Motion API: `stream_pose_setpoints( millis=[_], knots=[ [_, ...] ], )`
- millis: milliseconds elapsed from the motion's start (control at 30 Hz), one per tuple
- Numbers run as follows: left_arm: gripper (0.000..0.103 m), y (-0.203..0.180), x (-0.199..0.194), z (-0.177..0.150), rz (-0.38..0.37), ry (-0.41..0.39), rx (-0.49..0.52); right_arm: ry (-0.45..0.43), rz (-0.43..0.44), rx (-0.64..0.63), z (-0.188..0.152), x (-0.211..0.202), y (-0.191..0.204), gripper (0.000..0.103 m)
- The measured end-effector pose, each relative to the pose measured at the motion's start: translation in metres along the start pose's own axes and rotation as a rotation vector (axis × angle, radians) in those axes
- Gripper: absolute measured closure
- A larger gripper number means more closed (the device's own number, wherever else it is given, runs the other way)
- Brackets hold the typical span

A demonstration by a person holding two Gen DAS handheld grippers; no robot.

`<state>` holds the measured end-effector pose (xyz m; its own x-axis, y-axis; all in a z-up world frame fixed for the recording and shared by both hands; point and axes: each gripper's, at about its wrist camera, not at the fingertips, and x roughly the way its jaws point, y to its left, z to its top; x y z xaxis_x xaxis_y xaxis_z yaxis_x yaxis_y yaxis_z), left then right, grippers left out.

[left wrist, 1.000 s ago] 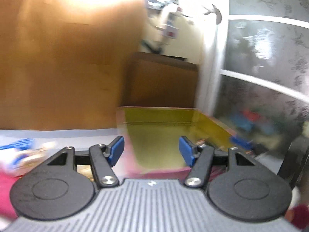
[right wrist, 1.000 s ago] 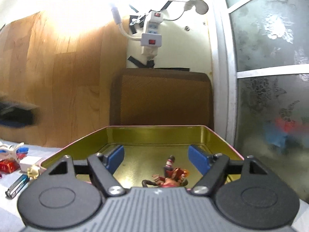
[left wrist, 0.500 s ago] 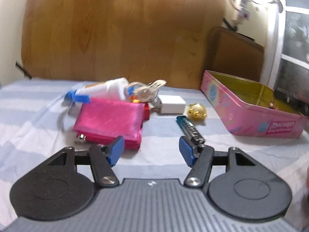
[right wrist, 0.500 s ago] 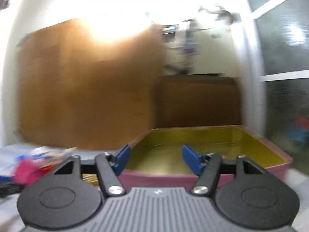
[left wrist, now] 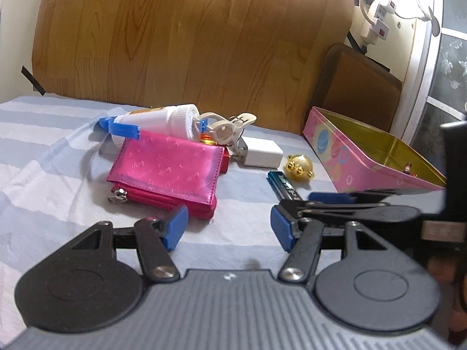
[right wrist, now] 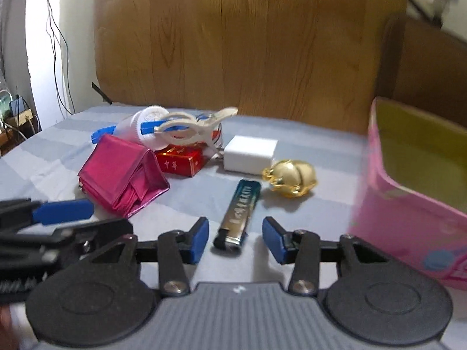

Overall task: Organize rigid objects
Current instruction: 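Grasp the blue-and-silver lighter with the right gripper, then carry the lighter into the pink tin and open the right gripper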

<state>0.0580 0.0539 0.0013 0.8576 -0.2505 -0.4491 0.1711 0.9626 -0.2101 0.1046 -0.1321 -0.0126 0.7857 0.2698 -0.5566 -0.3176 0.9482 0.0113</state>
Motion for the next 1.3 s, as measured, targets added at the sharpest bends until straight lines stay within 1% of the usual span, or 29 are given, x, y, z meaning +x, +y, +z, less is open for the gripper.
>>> stream_pose_setpoints(
  millis=[33, 100, 233, 333, 467, 600, 700, 833, 1000, 1167, 1200, 1233, 1300],
  knots=[
    [0.038, 0.0, 0.0, 0.0, -0.001, 0.002, -0.004, 0.005, 0.004, 0.003, 0.0, 0.002, 0.0, 0.074],
    [0.038, 0.0, 0.001, -0.001, 0.001, 0.004, -0.009, 0.004, 0.004, -0.008, -0.006, -0.002, 0.002, 0.078],
    [0.038, -0.002, 0.002, -0.001, 0.006, 0.011, 0.002, -0.005, 0.018, -0.042, -0.016, -0.017, 0.003, 0.078],
    [0.038, -0.005, 0.004, -0.002, 0.017, 0.021, 0.022, -0.024, 0.024, -0.068, -0.033, -0.04, -0.001, 0.078],
    [0.038, -0.012, 0.007, -0.003, 0.053, 0.047, 0.06, -0.043, 0.005, -0.086, -0.059, -0.075, -0.011, 0.078],
    [0.038, -0.018, 0.011, -0.005, 0.101, 0.072, 0.1, -0.052, -0.051, -0.013, -0.079, -0.101, -0.032, 0.078],
    [0.038, -0.022, 0.013, -0.007, 0.136, 0.093, 0.12, -0.059, -0.072, 0.057, -0.093, -0.116, -0.051, 0.078],
    [0.038, -0.026, 0.015, -0.007, 0.171, 0.109, 0.143, -0.085, -0.114, 0.099, -0.107, -0.129, -0.063, 0.078],
    [0.038, -0.033, 0.017, -0.007, 0.208, 0.116, 0.177, -0.116, -0.111, 0.132, -0.12, -0.139, -0.071, 0.078],
    [0.038, -0.042, 0.018, -0.006, 0.24, 0.132, 0.17, -0.138, -0.092, 0.17, -0.125, -0.143, -0.073, 0.078],
    [0.038, -0.044, 0.017, -0.005, 0.235, 0.145, 0.158, -0.139, -0.075, 0.195, -0.126, -0.144, -0.077, 0.078],
    [0.038, -0.047, 0.017, -0.002, 0.206, 0.162, 0.137, -0.139, -0.052, 0.232, -0.127, -0.147, -0.081, 0.078],
    [0.038, -0.057, 0.014, 0.002, 0.087, 0.201, 0.084, -0.137, 0.036, 0.357, -0.129, -0.149, -0.099, 0.078]
  ],
)
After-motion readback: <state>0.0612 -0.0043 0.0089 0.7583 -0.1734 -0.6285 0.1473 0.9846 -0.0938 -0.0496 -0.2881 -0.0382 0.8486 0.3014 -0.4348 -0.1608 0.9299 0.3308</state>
